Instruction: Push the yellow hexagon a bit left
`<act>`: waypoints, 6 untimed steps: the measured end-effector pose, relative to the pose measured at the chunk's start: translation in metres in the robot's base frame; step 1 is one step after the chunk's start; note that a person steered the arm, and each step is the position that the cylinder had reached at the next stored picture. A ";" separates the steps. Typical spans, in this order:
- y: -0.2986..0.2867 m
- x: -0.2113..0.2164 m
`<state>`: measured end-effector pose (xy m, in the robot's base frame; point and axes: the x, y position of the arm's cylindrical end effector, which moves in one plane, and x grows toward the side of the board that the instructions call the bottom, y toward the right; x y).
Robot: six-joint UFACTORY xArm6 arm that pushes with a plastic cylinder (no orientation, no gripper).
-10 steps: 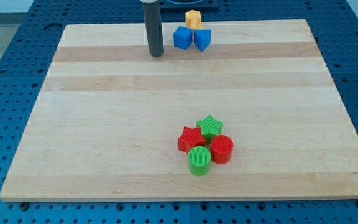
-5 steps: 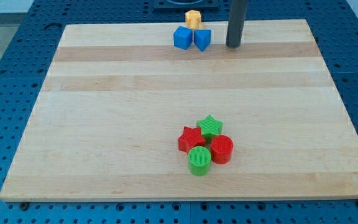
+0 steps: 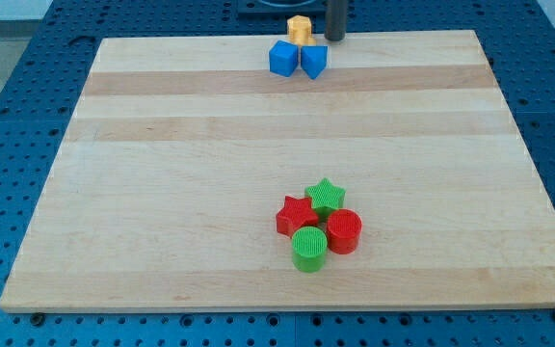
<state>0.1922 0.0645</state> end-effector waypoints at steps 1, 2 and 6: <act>-0.028 0.000; -0.048 0.001; -0.046 0.050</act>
